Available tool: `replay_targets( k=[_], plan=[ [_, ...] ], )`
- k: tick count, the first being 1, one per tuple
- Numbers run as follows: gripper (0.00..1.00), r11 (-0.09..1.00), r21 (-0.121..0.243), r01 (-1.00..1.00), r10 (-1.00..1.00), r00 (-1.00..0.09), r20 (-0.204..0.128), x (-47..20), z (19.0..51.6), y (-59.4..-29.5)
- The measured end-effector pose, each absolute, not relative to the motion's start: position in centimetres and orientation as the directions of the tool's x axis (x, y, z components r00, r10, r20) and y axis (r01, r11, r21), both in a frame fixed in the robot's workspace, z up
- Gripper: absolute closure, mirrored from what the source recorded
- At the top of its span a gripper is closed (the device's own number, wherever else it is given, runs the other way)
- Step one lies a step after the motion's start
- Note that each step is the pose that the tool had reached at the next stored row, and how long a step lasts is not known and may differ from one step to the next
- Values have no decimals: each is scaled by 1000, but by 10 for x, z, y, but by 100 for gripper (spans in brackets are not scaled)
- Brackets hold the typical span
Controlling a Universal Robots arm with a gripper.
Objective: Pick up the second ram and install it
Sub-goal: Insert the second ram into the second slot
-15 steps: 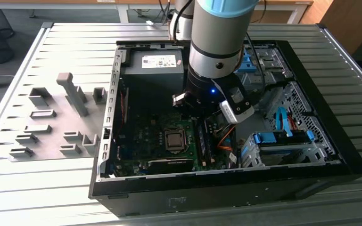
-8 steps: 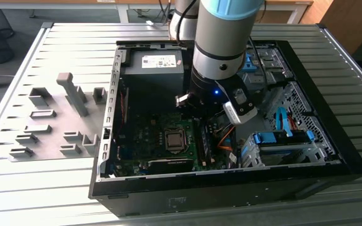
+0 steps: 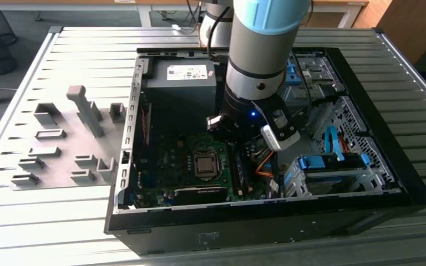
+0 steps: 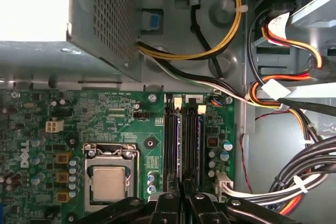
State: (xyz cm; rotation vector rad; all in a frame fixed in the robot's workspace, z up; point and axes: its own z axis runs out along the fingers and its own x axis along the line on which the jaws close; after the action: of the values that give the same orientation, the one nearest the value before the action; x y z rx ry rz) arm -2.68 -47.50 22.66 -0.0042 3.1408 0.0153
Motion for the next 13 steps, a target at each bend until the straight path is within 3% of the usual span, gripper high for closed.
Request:
replay_targets(
  k=[13],
  plan=[
    [86,1000,10,-1,-1,-1000,-1,-27,223,-477]
  ],
)
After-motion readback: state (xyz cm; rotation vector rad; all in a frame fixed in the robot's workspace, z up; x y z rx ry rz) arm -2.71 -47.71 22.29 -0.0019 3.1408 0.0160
